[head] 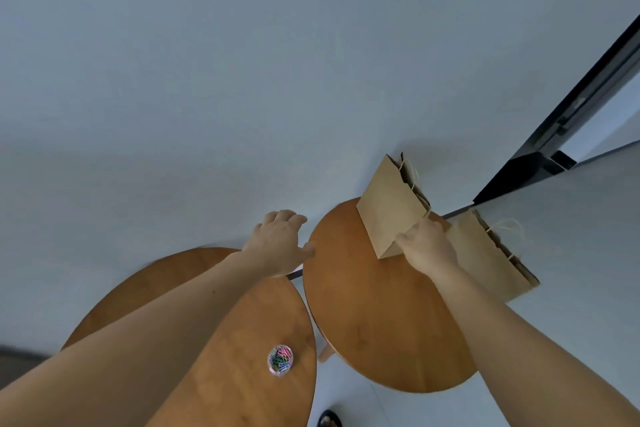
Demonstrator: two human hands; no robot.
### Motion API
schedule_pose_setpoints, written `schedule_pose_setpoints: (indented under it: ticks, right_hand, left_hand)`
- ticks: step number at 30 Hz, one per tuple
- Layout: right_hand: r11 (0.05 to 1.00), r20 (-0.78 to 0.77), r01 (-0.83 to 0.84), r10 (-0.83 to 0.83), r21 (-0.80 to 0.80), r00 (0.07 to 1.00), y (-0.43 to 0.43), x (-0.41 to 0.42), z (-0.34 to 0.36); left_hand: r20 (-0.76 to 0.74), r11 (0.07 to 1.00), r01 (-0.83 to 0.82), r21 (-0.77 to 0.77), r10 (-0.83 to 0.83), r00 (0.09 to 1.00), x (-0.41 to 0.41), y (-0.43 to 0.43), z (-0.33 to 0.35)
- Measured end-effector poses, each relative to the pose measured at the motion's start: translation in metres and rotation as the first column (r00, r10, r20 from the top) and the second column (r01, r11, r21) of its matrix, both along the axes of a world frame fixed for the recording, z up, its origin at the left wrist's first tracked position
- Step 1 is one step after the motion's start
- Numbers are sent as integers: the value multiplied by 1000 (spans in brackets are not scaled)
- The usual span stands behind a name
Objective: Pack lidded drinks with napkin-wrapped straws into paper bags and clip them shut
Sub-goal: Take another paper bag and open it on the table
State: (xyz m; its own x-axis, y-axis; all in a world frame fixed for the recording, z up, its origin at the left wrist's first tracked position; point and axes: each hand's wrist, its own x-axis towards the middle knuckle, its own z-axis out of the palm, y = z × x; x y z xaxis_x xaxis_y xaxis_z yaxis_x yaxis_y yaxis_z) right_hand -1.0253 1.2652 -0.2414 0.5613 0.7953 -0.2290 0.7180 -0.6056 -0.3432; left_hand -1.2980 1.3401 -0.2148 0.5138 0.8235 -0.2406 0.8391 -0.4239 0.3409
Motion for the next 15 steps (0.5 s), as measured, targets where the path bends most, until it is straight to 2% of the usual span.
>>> schedule_pose_setpoints:
  ticks: [6, 11, 15]
  right_hand:
    - [998, 30, 54, -53, -21, 998, 70, 79, -43]
    - [996, 47, 94, -94, -5, 994, 100, 113, -74]
    - [999, 40, 35, -36, 25, 999, 103, 124, -97]
  left_hand:
    - [-18, 993, -115, -34, 114, 993, 47, 30, -21]
    - [-34, 986, -145, -83, 142, 989, 76, 37, -36]
    - [-43, 982, -150, -111, 146, 988, 86, 39, -46]
